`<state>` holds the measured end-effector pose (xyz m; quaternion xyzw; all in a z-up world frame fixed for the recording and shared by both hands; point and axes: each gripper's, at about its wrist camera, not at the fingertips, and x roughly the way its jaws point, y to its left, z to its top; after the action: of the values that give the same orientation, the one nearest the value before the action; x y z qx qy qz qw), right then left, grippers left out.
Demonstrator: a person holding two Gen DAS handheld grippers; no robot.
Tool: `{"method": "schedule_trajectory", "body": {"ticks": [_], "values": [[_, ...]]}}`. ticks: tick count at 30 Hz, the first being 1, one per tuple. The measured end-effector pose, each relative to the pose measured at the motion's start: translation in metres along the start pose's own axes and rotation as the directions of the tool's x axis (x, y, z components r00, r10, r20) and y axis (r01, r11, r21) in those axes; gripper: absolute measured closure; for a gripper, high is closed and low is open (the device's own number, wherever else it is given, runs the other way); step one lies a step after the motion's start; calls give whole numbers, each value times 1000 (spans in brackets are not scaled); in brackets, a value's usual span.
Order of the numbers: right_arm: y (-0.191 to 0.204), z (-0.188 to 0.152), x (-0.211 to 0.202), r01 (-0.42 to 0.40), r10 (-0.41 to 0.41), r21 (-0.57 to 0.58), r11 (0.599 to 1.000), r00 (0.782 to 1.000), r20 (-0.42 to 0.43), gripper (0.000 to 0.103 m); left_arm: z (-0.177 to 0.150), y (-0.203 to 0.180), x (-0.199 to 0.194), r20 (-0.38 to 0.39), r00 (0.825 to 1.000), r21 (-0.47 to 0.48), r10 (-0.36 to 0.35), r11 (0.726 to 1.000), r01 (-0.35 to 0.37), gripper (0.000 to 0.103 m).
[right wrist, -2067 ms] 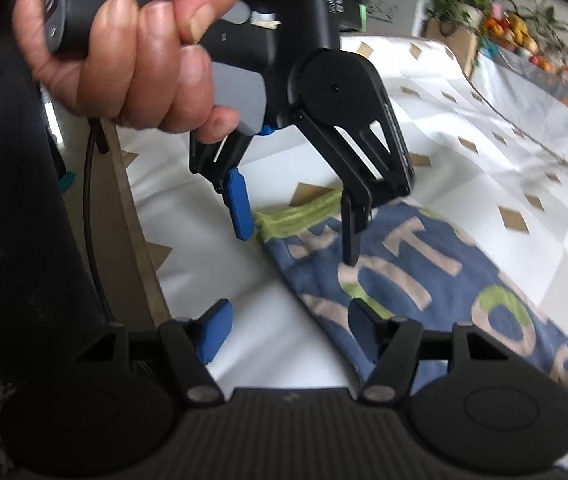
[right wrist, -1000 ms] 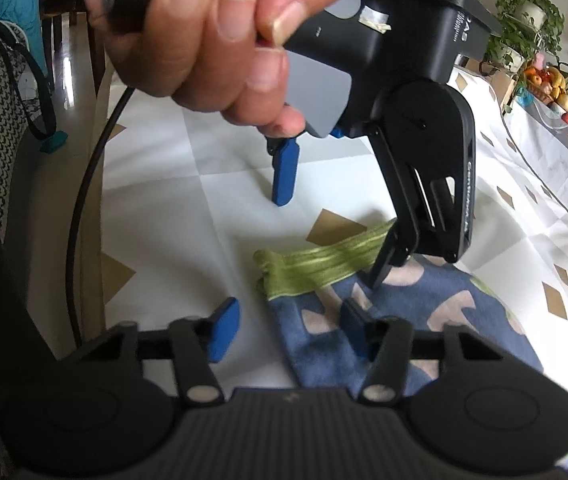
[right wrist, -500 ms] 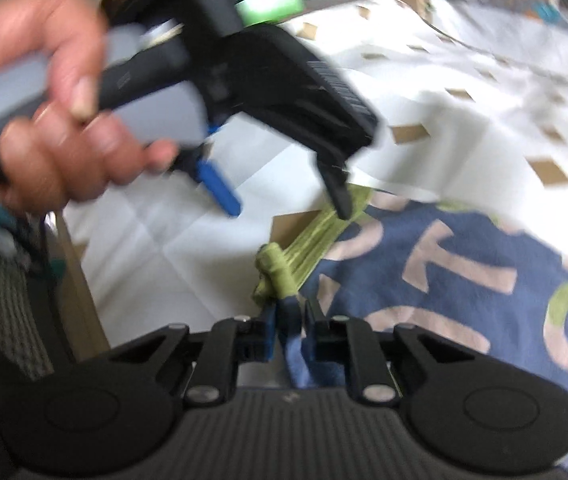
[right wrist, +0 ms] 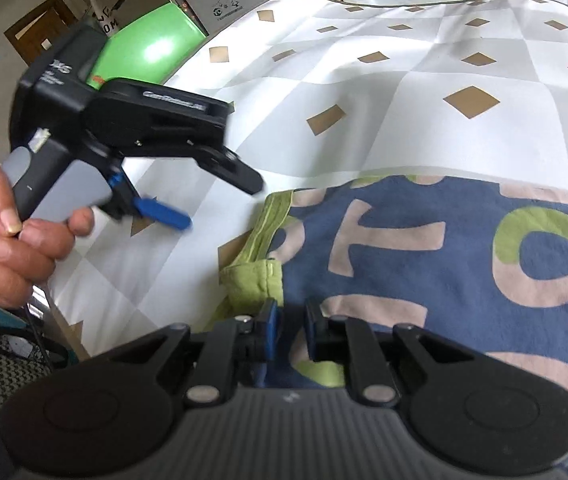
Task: Fold clothes
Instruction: 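Lower the left tool onto the green band edge and close on it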
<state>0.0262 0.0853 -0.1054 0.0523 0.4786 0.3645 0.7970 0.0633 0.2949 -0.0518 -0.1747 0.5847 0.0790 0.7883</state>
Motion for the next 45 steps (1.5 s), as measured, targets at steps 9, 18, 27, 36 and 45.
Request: {"method": "schedule_trajectory", "body": {"ticks": [9,18,27,36,45], "values": [[25,-4,-6,-8,9,-241,971,1000,1,58,-14,59,-14,-9,973,173,229,959,-224,10],[77,-37,12,-18,-19,-602,798,998,-55,51,2,36,29,-14,959,258,282,928,-269,10],[85,-57,27,132,-115,-720,681,991,73,56,-2,29,34,-41,965,293,260,926,-237,10],[77,-42,19,183,-147,-649,738,983,110,91,-3,19,31,-60,978,317,200,933,-172,10],[48,-9,-1,158,-126,-394,906,986,105,91,11,47,27,-124,992,-17,-10,1000,8,10]]}}
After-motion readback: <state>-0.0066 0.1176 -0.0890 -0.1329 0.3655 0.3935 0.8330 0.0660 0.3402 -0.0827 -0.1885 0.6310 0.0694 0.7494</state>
